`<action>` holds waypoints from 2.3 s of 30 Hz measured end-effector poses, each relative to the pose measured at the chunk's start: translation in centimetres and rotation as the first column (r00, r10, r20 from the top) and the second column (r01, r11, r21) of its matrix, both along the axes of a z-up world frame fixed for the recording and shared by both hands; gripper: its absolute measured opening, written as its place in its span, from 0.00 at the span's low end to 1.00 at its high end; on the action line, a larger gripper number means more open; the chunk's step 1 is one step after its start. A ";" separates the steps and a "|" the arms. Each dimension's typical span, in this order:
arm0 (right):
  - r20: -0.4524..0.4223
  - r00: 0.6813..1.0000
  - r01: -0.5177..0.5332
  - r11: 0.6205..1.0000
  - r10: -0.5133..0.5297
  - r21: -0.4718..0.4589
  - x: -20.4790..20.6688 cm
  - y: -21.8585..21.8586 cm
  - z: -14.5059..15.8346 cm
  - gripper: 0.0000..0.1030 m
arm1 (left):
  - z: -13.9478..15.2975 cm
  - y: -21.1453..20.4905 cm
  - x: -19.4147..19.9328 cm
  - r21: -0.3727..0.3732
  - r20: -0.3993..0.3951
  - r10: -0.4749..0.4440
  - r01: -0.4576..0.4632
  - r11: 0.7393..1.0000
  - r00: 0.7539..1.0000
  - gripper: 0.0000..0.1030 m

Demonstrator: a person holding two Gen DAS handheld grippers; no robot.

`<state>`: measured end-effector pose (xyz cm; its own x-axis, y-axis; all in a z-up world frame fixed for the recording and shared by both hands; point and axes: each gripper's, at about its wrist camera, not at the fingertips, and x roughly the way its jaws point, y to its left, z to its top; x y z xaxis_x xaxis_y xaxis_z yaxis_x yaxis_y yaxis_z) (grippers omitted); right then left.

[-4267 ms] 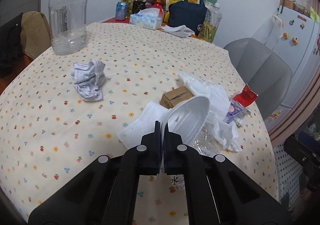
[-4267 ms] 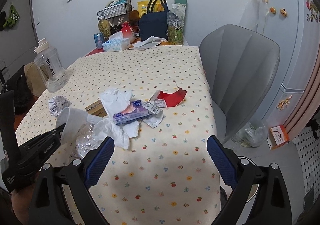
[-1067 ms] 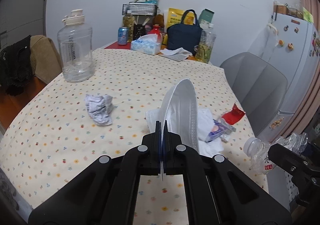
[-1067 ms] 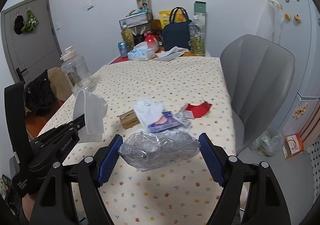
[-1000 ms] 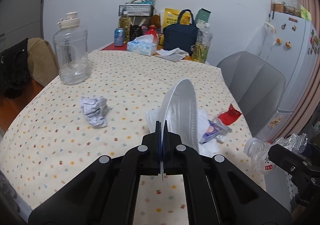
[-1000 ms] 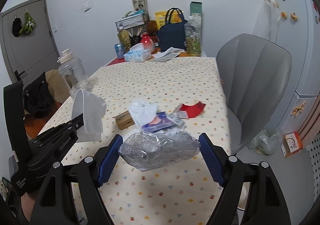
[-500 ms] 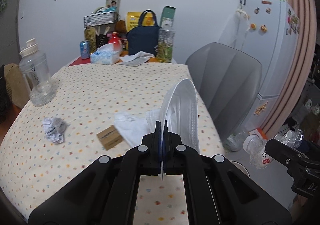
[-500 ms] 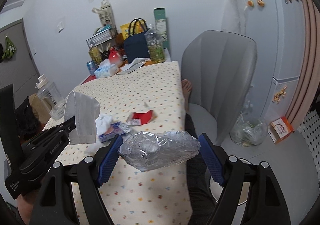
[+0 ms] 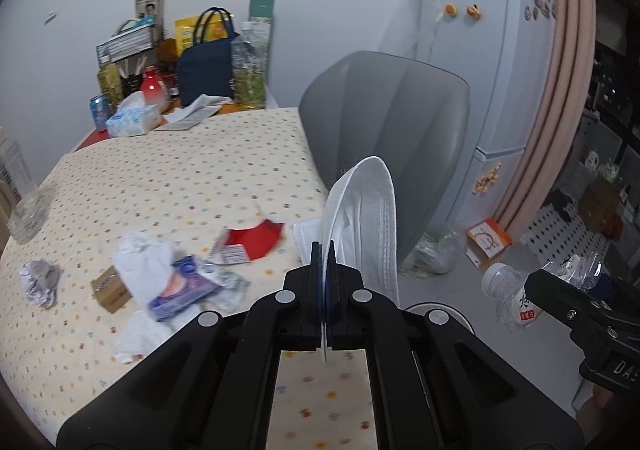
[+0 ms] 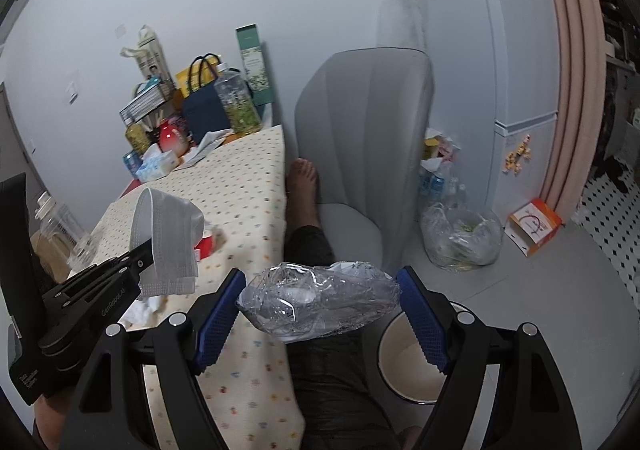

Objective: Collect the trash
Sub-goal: 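Carry the lid and bottle in both tools over the trash bin by the chair, then open the right tool to drop the bottle while the left tool drops the lid, then move both open tools back over the table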

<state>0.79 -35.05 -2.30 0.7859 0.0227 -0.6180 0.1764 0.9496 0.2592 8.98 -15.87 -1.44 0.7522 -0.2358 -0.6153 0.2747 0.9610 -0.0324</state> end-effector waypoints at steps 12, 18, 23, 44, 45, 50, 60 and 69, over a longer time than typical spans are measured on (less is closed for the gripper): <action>-0.055 0.991 0.125 0.991 -0.122 0.051 0.1 -6.8 -3.4 0.74 | -3.3 -8.0 1.9 0.021 -0.100 -0.136 0.139 0.990 0.986 0.02; -0.085 0.980 0.187 0.979 -0.181 0.075 0.0 -10.1 -5.3 0.74 | -5.3 -11.7 2.7 0.042 -0.151 -0.194 0.203 0.978 0.969 0.02; -0.120 0.966 0.240 0.966 -0.228 0.098 -0.3 -12.8 -7.3 0.74 | -7.3 -15.2 3.0 0.064 -0.201 -0.245 0.262 0.963 0.949 0.02; -0.210 0.913 0.379 0.917 -0.350 0.121 -2.9 -19.7 -12.2 0.74 | -13.1 -22.7 2.8 0.071 -0.337 -0.333 0.376 0.924 0.881 0.54; -0.209 0.915 0.375 0.919 -0.346 0.121 -2.7 -19.6 -12.1 0.74 | -13.0 -22.5 2.9 0.077 -0.333 -0.323 0.367 0.927 0.886 0.54; -0.204 0.926 0.347 0.930 -0.319 0.121 -1.6 -18.5 -11.8 0.74 | -11.5 -20.1 3.7 0.110 -0.287 -0.242 0.283 0.953 0.927 0.63; -0.199 0.952 0.256 0.962 -0.234 0.093 1.9 -14.8 -11.0 0.75 | -9.0 -15.0 5.1 0.155 -0.215 -0.111 0.146 0.977 0.970 0.76; -0.235 0.942 0.258 0.964 -0.238 0.062 2.2 -14.5 -11.0 0.84 | -8.3 -13.5 5.3 0.137 -0.203 -0.095 0.125 0.983 0.975 0.82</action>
<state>3.02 -49.57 -13.29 0.6155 -0.0913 -0.7829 0.4666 0.8427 0.2686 14.30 -29.37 -9.69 0.5893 -0.2058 -0.7813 0.3815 0.9233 0.0445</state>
